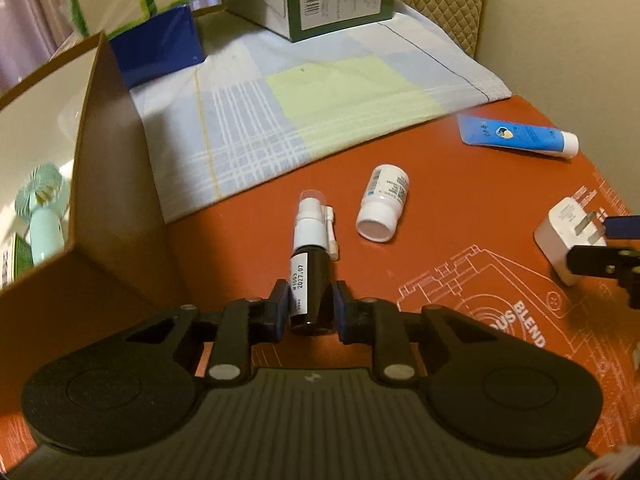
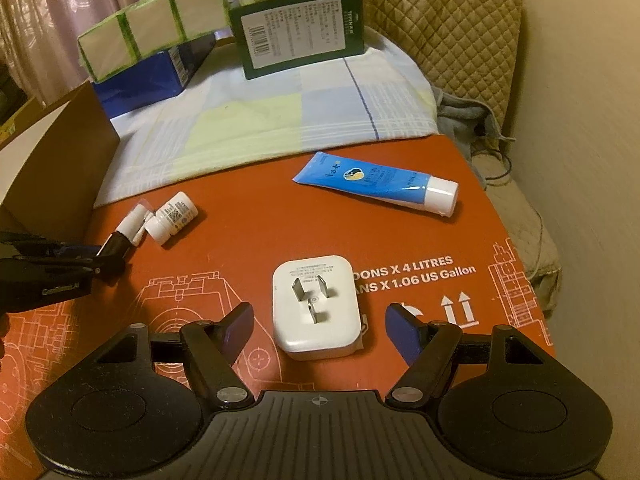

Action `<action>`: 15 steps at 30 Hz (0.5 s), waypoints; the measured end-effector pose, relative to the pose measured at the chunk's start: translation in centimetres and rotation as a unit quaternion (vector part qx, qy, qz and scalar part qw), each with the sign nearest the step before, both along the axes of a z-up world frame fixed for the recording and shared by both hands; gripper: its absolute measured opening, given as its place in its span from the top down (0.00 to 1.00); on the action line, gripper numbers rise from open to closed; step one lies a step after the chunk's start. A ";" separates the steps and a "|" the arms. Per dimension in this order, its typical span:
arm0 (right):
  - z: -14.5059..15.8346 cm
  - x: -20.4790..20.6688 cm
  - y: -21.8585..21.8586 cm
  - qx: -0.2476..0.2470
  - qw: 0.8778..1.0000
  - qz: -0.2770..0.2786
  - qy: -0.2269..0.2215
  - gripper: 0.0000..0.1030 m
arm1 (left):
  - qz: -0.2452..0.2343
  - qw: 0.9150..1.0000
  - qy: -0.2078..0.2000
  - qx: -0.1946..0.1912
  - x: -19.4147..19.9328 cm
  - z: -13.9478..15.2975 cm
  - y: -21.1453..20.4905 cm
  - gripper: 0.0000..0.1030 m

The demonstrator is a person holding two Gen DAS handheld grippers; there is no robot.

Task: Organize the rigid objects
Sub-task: 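Grasp the dark spray bottle with the left tool while the right tool grasps the white plug, then lift the spray bottle and white plug off the mat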

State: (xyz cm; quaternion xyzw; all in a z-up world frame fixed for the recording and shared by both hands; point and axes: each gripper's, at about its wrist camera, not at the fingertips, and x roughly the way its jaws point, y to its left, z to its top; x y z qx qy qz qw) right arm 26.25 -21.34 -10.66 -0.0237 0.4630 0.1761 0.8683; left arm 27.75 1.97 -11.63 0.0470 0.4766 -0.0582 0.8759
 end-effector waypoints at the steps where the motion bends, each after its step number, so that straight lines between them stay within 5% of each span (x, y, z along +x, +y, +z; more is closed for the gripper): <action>1: -0.1 0.1 0.1 -0.001 1.000 0.003 -0.001 0.32 | 0.004 1.000 0.003 -0.006 -0.3 0.0 0.1 0.81; 6: -0.6 0.3 0.6 -0.009 1.000 0.020 -0.013 0.34 | 0.026 0.999 0.012 -0.027 -2.4 0.2 0.9 0.81; 10: -1.2 0.5 1.0 -0.017 0.999 0.036 -0.015 0.49 | 0.044 0.998 0.020 -0.035 -4.2 0.4 1.7 0.81; 15: -1.6 0.2 0.8 -0.023 0.999 0.040 -0.019 0.55 | 0.067 0.996 0.028 -0.045 -6.5 0.5 2.9 0.81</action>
